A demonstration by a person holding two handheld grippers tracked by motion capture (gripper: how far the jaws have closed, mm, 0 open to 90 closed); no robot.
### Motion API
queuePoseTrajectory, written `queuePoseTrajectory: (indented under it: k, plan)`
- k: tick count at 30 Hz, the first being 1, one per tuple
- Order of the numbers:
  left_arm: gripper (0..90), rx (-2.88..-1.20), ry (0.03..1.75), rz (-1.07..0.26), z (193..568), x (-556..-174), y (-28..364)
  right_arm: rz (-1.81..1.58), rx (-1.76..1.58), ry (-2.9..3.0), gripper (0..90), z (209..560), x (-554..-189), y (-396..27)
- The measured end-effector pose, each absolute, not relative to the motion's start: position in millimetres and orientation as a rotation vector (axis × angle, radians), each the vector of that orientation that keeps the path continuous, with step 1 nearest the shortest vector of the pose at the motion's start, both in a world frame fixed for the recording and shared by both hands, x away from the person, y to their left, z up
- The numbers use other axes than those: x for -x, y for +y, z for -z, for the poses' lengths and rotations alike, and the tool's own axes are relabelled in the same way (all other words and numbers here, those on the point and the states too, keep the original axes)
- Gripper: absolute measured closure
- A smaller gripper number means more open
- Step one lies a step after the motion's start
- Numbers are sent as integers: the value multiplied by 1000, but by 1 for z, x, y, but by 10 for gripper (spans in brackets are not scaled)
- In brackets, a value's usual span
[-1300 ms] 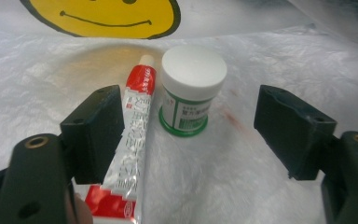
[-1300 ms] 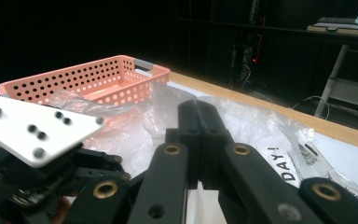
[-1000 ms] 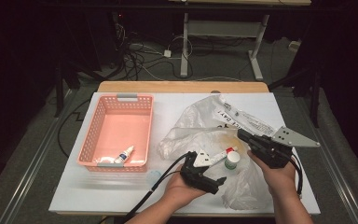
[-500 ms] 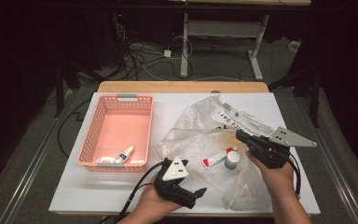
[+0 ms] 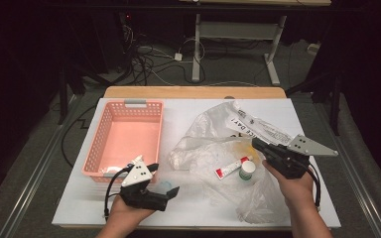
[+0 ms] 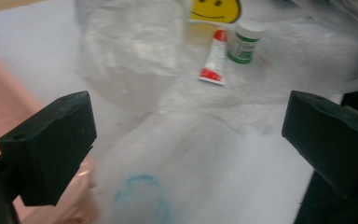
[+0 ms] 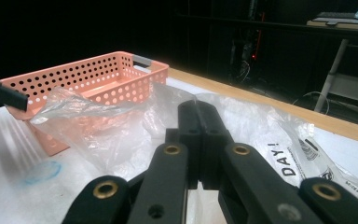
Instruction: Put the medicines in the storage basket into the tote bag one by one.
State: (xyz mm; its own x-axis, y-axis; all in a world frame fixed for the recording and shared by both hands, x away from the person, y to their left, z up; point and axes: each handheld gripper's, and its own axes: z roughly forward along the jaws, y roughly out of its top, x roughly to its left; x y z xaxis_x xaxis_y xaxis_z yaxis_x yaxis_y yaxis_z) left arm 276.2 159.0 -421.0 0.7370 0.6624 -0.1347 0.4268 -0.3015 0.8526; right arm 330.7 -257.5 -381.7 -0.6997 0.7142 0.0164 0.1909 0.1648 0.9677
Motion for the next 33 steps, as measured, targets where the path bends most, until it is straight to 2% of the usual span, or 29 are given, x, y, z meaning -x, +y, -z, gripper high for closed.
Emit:
queuePoseTrajectory:
  k: [6,20,26,33]
  plan:
    - [35,-1900,919,-357,418,-289,188,-1561,-860,2003,900,382,-331,-258]
    - [35,-1944,1109,-437,411,-329,233,-1554,-857,2002,900,382,-330,-258]
    - [35,-1981,1166,-380,404,-346,242,-1553,-856,2002,900,382,-330,-258]
    - [69,-2128,1232,-278,409,-369,238,-1558,-853,2003,900,381,-330,-258]
